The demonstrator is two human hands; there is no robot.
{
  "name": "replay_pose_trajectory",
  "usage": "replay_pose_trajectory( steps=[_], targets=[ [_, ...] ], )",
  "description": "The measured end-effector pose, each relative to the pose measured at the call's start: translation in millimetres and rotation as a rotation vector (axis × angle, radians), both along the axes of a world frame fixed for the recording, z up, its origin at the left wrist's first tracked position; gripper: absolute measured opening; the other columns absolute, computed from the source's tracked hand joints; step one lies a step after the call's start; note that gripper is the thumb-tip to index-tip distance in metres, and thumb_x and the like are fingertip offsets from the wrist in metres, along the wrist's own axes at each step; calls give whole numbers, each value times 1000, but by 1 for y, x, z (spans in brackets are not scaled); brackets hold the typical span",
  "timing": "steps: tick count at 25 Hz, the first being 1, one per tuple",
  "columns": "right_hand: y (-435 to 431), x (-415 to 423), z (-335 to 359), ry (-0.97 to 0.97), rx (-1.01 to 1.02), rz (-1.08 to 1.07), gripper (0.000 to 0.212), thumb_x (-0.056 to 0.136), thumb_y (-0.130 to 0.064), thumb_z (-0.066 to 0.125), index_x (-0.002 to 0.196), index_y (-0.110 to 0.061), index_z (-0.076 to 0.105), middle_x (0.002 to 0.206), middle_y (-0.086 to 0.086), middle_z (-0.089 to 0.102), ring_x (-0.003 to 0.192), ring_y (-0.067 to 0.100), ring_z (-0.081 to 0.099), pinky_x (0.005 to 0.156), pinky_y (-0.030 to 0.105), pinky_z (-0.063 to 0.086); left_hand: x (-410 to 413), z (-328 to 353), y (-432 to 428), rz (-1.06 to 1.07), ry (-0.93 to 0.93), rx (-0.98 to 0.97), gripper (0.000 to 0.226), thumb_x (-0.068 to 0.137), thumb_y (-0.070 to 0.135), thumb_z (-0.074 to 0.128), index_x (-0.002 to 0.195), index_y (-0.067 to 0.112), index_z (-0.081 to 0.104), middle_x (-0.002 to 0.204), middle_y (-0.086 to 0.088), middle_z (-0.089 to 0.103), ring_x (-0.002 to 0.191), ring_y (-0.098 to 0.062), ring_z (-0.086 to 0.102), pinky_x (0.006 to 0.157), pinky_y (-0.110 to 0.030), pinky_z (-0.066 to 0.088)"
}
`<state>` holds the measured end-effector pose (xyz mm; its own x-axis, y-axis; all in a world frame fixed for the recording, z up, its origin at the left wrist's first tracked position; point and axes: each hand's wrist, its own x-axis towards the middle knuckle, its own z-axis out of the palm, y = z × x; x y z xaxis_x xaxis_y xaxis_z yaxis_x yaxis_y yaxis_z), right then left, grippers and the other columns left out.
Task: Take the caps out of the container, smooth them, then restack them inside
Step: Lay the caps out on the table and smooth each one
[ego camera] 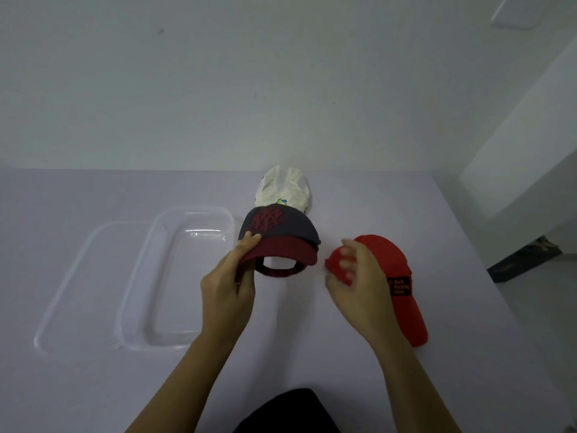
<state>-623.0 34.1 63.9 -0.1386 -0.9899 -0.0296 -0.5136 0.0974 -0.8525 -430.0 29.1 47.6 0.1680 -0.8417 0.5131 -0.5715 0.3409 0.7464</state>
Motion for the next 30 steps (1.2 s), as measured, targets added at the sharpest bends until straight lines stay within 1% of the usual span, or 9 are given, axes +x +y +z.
replay_pose_trajectory(
  steps=[3, 6, 8, 11, 16, 20, 25, 28, 30],
  targets=[
    [-6, 8, -4, 180, -252, 143, 74, 79, -24, 71, 142, -15, 32, 140, 2, 44, 122, 12, 46, 97, 25, 44, -6, 0, 0, -76, -90, -73, 36, 82, -2, 57, 117, 6, 61, 115, -14, 67, 100, -15, 60, 88, -3, 43],
    [-13, 14, -8, 282, -439, 74, 58, 76, -8, 59, 133, -4, 48, 117, 14, 65, 98, 25, 66, 80, 38, 57, -16, 1, 5, -145, -88, -163, 34, 87, 5, 54, 120, 10, 55, 121, -11, 61, 110, -16, 59, 94, -15, 47],
    [-10, 15, -9, 243, -502, 64, 46, 76, -7, 55, 122, -3, 59, 97, 13, 73, 78, 22, 70, 69, 29, 58, -17, -1, 7, -128, -87, -231, 31, 89, 7, 51, 120, 7, 53, 122, -13, 58, 112, -19, 58, 96, -19, 48],
    [-4, 19, -10, 167, -518, 87, 41, 79, -19, 47, 111, -2, 67, 83, 10, 74, 67, 17, 68, 64, 12, 49, -16, -6, 9, -114, -151, -297, 28, 92, 4, 47, 120, 5, 51, 122, -16, 57, 112, -22, 58, 98, -16, 46],
    [-4, 4, -18, 155, -490, 96, 53, 80, -6, 51, 132, -11, 51, 113, 4, 67, 97, 12, 65, 85, 18, 51, -1, -6, 4, -243, -341, -243, 48, 83, 6, 57, 128, 18, 49, 130, -9, 55, 119, -18, 55, 93, -18, 48],
    [4, 7, -13, 67, -509, 210, 59, 82, -9, 43, 138, -25, 40, 136, 4, 53, 122, 8, 51, 99, 14, 42, 1, -7, 2, -228, -153, -88, 65, 79, 1, 45, 136, 32, 39, 134, -12, 52, 122, -7, 49, 97, -4, 37],
    [5, 1, -20, 253, -524, 132, 56, 82, -24, 51, 137, -21, 43, 128, 2, 59, 112, 14, 59, 88, 30, 54, 3, -13, 9, -224, -129, -117, 65, 85, 3, 45, 136, 42, 39, 136, -12, 52, 122, -6, 48, 98, -6, 38],
    [7, -3, -32, 221, -440, 232, 72, 84, -25, 64, 144, -28, 25, 148, 4, 36, 133, 16, 40, 107, 27, 37, 5, -23, 17, -314, -170, -118, 46, 98, 30, 43, 141, 41, 32, 143, 0, 42, 127, -15, 46, 105, -17, 39],
    [11, -4, -42, 182, -422, 270, 74, 84, -18, 65, 144, -29, 23, 152, 4, 27, 137, 15, 32, 111, 17, 27, 12, -35, 20, -420, -263, -63, 55, 95, 38, 47, 144, 41, 22, 150, 9, 28, 131, -18, 42, 106, -21, 39]
  ],
)
